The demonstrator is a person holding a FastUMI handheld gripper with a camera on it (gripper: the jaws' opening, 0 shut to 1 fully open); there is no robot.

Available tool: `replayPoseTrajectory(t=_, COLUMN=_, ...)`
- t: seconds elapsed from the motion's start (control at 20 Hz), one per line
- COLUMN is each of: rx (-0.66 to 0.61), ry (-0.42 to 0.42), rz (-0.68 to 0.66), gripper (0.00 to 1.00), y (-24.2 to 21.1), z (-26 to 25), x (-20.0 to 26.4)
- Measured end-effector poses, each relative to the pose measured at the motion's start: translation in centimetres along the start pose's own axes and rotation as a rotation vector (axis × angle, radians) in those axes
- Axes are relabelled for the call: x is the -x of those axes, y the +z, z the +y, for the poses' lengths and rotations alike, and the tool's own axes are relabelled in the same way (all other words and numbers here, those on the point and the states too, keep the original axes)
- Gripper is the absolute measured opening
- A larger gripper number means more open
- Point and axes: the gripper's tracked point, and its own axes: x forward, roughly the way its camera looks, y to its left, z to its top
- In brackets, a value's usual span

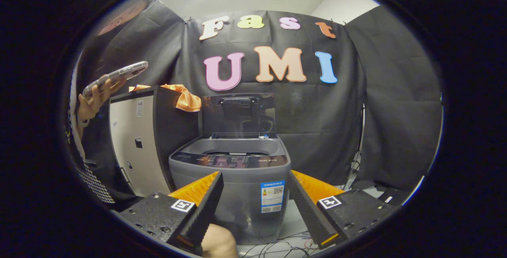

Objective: Put the clothes into the washing machine and then close the washing machine lid.

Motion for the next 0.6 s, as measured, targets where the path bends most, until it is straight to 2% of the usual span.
replayPoseTrajectory(t=0.25, rx=-0.004, ry=-0.008, rz=0.001, gripper=0.98, y=0.1, z=0.3, x=0.0)
replayPoseTrajectory(t=0.4, rx=-0.016, ry=-0.064, rz=-0.001, gripper=0.98, y=0.2, z=0.0, x=-0.3)
replayPoseTrajectory(t=0.6, rx=-0.021, ry=-0.087, rz=-0.065, gripper=0.98, y=4.6, z=2.1, x=-2.5)
